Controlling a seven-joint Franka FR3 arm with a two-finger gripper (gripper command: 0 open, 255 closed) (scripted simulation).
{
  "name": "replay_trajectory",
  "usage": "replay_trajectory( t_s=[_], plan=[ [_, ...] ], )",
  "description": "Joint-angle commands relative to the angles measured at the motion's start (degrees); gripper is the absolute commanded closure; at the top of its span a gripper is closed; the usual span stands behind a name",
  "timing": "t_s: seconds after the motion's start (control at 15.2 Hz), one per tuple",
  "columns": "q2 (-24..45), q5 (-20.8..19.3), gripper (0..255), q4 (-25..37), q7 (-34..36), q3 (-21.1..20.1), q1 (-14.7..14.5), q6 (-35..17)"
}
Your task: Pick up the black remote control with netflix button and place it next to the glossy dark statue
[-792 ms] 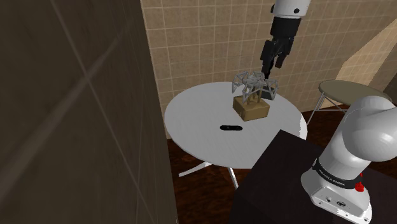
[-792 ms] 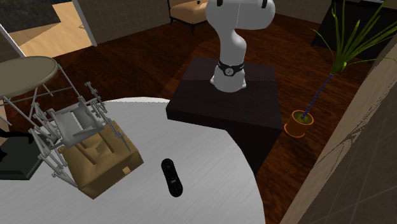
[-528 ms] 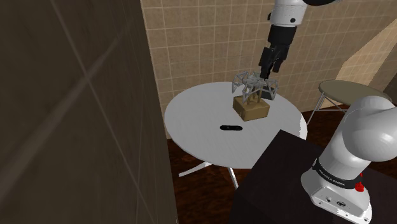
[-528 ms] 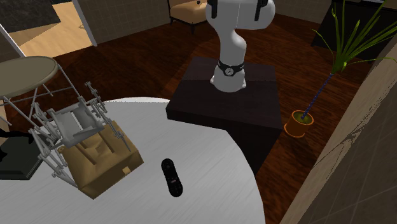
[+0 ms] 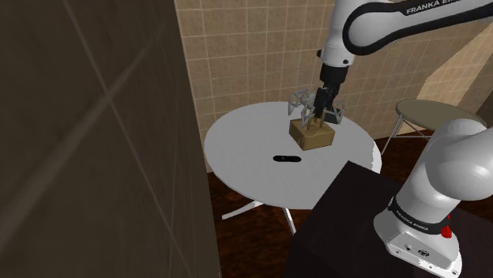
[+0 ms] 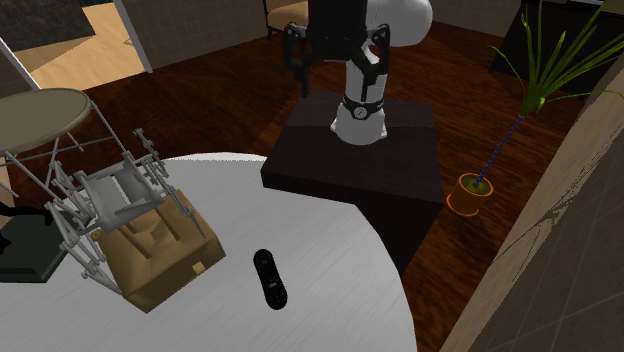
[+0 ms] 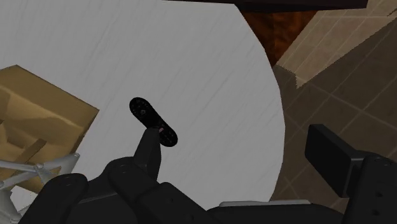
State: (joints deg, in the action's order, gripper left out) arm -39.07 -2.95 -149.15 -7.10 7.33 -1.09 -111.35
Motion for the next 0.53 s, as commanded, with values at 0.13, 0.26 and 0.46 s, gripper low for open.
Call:
replay_trajectory(
  t_s=[0.13,0.26,0.46],
  plan=[
    [6.83,-1.52,0,-1.94,-5.77,2.89,-0.51,-8.81],
    [10.72,-2.02,0,-2.42,-8.69,4.36,-0.82,-13.15],
    [17.26,-2.23,0,-2.39,-13.24,6.52,-1.48,-19.59]
  ],
)
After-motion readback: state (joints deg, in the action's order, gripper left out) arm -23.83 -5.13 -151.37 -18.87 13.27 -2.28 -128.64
